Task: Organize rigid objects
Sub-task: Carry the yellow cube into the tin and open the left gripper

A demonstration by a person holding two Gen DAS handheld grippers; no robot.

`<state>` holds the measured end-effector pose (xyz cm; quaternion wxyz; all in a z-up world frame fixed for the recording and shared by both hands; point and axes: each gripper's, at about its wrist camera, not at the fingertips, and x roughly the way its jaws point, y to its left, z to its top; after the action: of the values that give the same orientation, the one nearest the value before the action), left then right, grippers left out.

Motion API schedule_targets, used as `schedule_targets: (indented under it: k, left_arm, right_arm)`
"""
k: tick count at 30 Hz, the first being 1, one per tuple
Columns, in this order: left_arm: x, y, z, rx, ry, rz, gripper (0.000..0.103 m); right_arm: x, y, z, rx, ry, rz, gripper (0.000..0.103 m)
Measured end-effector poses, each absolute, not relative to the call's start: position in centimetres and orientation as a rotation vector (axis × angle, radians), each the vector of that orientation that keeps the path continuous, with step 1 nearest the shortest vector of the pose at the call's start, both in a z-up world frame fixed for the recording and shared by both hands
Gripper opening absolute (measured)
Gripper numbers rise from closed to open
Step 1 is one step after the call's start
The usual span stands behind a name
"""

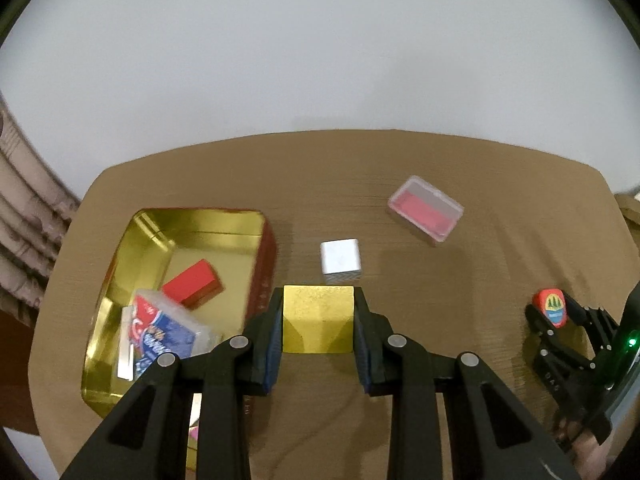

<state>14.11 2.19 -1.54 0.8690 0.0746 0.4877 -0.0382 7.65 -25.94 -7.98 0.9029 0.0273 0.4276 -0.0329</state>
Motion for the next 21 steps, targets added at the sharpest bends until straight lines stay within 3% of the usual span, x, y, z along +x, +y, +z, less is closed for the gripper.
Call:
schedule_targets:
  k: [21]
  left_arm:
    - [17.3, 11.6, -4.5, -0.054, 1.091, 0.020, 0.027]
  right_arm:
    - [7.6, -26.3, -7.8, 0.056, 0.885, -0.069, 0.052]
